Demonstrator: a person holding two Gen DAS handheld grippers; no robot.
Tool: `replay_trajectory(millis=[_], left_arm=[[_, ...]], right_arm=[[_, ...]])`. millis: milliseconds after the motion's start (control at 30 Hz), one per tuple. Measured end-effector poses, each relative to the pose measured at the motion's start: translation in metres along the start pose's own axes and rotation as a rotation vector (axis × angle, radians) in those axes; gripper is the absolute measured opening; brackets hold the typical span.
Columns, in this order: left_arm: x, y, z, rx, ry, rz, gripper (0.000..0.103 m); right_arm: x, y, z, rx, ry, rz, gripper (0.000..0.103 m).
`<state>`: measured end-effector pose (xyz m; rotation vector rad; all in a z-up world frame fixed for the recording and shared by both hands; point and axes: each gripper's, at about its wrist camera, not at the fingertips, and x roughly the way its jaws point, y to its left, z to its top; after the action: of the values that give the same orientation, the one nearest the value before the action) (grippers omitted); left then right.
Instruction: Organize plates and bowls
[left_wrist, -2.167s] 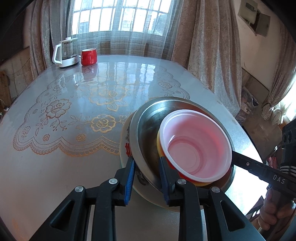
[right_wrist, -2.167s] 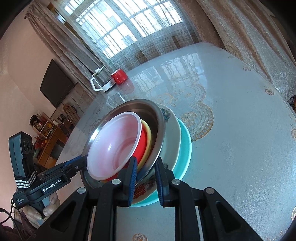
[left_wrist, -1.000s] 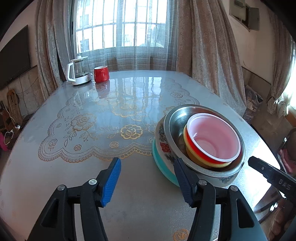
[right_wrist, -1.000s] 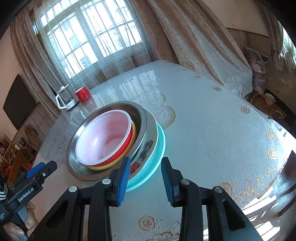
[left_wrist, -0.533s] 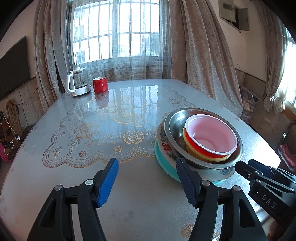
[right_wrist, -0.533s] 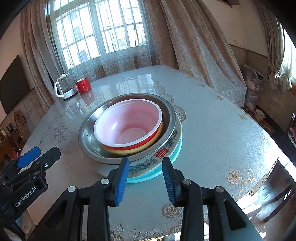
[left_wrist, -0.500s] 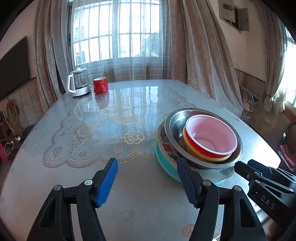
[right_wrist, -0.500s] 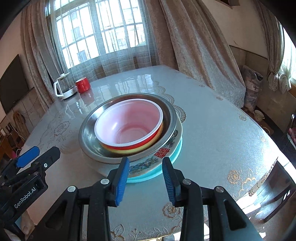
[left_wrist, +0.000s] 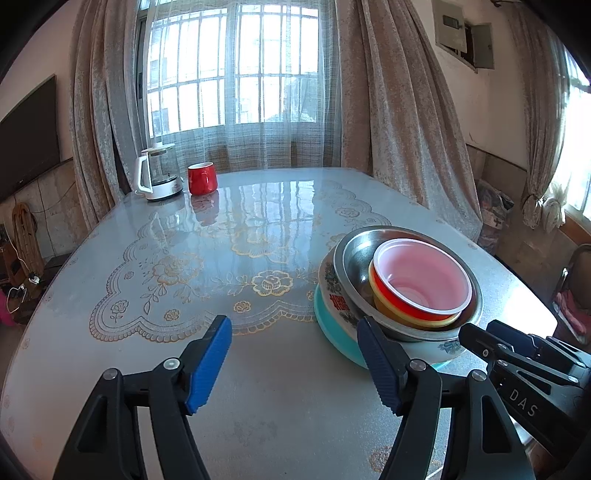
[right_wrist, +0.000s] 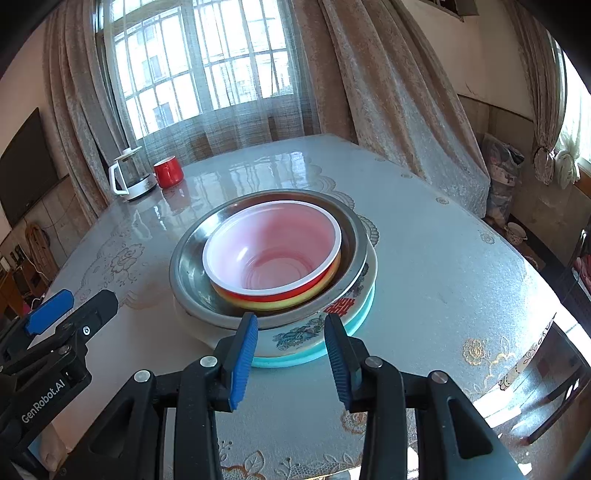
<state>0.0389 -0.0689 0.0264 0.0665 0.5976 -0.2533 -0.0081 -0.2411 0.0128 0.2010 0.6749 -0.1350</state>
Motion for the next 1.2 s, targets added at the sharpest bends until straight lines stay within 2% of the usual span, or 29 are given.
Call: replay_trajectory(millis=[1200], left_arm=[[-0.0043,-0.0019,0.0033,0.008,-0.022,-0.004,0.077]], right_arm=[[0.0015,0.008,0.0064,-0.018,-0.008,0.007,0.038]])
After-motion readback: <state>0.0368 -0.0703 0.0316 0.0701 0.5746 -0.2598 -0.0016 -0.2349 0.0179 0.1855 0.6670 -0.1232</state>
